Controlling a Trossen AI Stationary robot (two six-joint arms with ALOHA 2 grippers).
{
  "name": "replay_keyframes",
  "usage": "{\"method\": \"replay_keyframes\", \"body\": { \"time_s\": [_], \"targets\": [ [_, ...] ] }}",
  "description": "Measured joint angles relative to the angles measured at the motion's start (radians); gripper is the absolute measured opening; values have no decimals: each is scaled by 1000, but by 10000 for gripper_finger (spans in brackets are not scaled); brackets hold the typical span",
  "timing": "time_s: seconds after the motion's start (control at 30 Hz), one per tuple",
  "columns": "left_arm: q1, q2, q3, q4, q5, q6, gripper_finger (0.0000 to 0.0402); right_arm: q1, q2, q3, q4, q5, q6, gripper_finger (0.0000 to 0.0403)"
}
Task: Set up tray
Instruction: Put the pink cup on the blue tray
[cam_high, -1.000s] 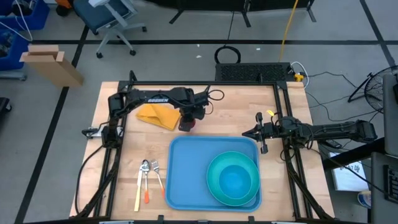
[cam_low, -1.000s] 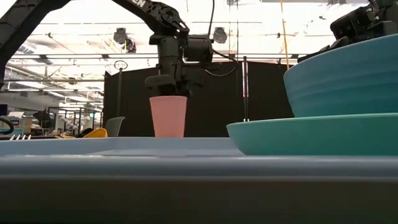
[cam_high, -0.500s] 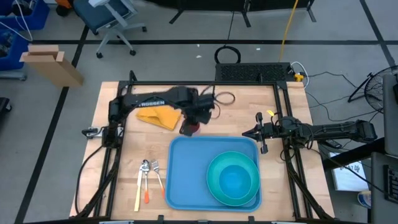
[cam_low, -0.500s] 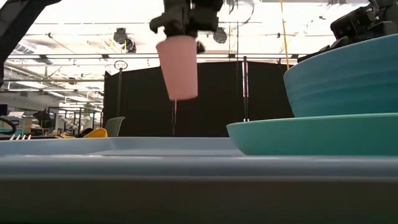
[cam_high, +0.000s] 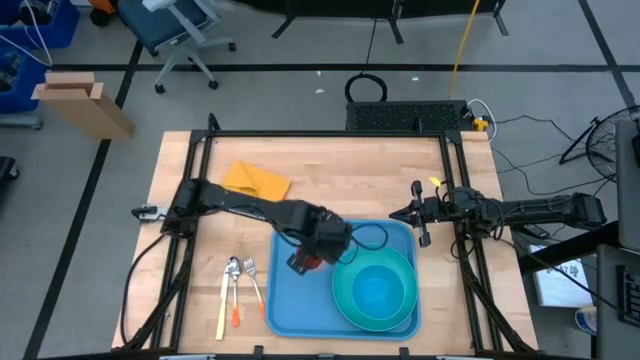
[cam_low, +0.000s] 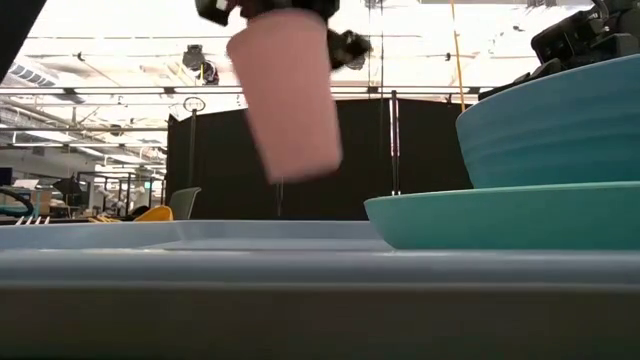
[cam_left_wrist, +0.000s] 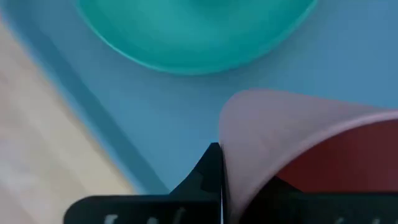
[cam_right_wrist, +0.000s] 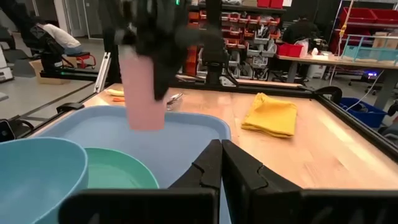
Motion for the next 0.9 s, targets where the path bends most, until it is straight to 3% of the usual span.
{"method": "replay_keyframes", "body": {
  "time_s": [0.3,0.9],
  "targets": [
    [23,80,-10,-6,-21,-19,2,0,1,0,0,0,14,0],
    [60,120,-6,28,-49,-2,2,0,2,0,4,0,6,0]
  ]
}}
